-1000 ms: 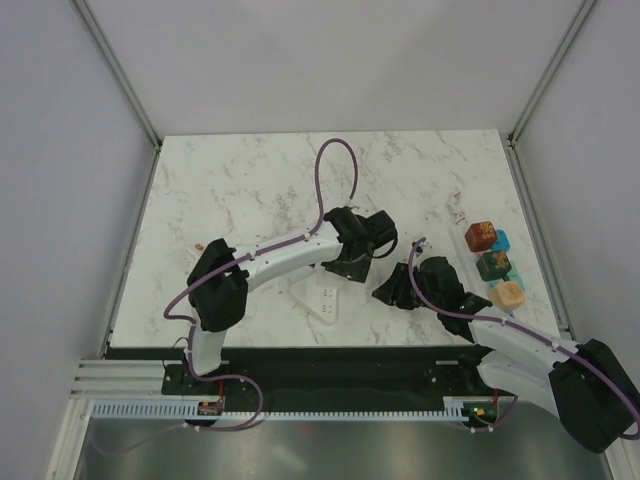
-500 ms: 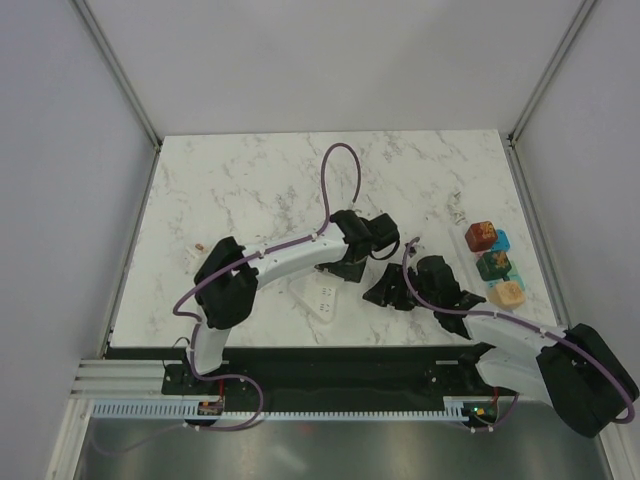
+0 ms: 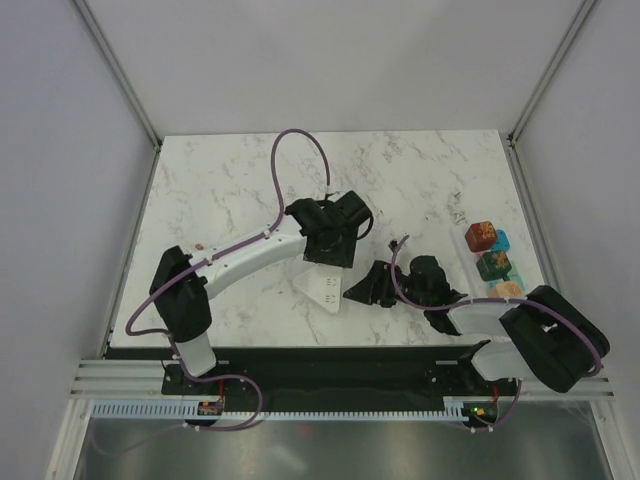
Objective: Pull the plug off the socket
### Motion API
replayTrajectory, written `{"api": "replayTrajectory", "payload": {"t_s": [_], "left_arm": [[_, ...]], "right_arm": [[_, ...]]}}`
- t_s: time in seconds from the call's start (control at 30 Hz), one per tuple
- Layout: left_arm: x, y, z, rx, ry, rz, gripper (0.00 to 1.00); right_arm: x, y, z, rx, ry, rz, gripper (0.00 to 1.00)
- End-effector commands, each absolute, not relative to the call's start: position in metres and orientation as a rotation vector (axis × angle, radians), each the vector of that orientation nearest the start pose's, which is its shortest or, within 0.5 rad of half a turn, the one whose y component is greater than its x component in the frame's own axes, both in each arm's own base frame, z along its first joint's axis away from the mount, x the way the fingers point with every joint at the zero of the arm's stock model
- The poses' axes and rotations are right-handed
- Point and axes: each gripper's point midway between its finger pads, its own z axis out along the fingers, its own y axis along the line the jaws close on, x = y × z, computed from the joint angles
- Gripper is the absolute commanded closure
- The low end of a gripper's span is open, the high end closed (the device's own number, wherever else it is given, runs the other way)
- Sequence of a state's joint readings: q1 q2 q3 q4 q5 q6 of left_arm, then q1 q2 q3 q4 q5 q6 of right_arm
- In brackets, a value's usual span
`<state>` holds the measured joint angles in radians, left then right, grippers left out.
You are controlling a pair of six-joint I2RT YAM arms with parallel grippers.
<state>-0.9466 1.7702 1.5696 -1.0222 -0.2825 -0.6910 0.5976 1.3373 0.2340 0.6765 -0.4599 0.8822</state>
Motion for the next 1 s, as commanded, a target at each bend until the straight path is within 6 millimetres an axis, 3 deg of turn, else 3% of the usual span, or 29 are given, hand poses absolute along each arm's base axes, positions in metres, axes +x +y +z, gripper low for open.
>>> {"api": "replayTrajectory", "payload": {"t_s": [0.0, 0.13, 0.37, 0.53, 0.57, 0.6, 0.63, 0.97], "left_arm": [[0.243, -0.312, 0.179, 0.271, 2.584, -0.281, 0.98], [0.24, -0.314, 0.181, 0.268, 2.588, -0.311, 0.98], [0.235, -0.322, 0.189, 0.275, 2.585, -0.399, 0.98], [0.23, -0.324, 0.186, 0.287, 2.594, -0.423, 0.98], [0.23, -0.323, 0.185, 0.306, 2.591, -0.423, 0.98], [0.229, -0.327, 0.186, 0.33, 2.583, -0.441, 0.98], [0.228, -0.329, 0.188, 0.346, 2.569, -0.442, 0.98], [0.221, -0.344, 0.217, 0.43, 2.411, -0.576, 0.98]], "right_arm": [[0.196, 0.283, 0.101, -0.074, 2.076, 1.503, 0.22], [0.193, 0.295, 0.108, -0.071, 2.038, 1.556, 0.21], [0.201, 0.295, 0.102, 0.021, 2.042, 1.531, 0.23], [0.208, 0.292, 0.082, 0.096, 2.121, 1.455, 0.45], [0.208, 0.291, 0.076, 0.112, 2.144, 1.449, 0.55], [0.207, 0.291, 0.072, 0.124, 2.16, 1.445, 0.86], [0.206, 0.291, 0.07, 0.129, 2.169, 1.447, 0.99], [0.199, 0.283, 0.043, 0.32, 2.238, 1.512, 1.0]]}}
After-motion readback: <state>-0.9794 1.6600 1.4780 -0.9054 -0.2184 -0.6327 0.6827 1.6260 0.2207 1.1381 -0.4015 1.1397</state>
